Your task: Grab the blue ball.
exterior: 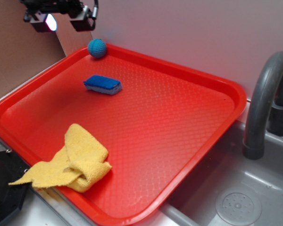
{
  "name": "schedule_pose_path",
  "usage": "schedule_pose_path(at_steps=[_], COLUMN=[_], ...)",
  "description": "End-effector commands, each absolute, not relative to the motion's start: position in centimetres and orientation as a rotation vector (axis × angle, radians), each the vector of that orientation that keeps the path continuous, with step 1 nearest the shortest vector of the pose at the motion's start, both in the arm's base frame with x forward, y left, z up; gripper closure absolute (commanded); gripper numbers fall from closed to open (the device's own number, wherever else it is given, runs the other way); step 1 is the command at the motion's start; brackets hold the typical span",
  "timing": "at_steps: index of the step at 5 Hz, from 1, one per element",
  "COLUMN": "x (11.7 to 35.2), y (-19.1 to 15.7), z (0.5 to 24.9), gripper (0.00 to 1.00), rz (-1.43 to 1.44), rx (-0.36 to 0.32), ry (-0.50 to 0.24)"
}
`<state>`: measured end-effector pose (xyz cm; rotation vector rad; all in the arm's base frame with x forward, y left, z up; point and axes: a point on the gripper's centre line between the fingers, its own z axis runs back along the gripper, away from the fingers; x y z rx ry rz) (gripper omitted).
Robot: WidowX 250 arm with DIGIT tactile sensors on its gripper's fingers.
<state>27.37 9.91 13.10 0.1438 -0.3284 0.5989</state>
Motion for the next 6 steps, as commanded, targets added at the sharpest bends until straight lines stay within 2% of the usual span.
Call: schedule_pose_path(at_steps=[1,2,3,4,5,6], x=[29.1,29.6,30.5,31.4,32.6,33.7], y=[14.1,14.7,15.5,16.2,17.2,17.0], z=[12.3,11.7,11.9,11.5,10.5,8.6], gripper=[0.0,0.0,0.0,0.0,0.0,0.0], rz=[0.635,0.63,0.625,0.616,0.626,0.601], rx=[0.187,0.189,0.129,0.146,0.084,0.105], ry=[-0.347,-0.344,-0.396,-0.396,-0.396,-0.346])
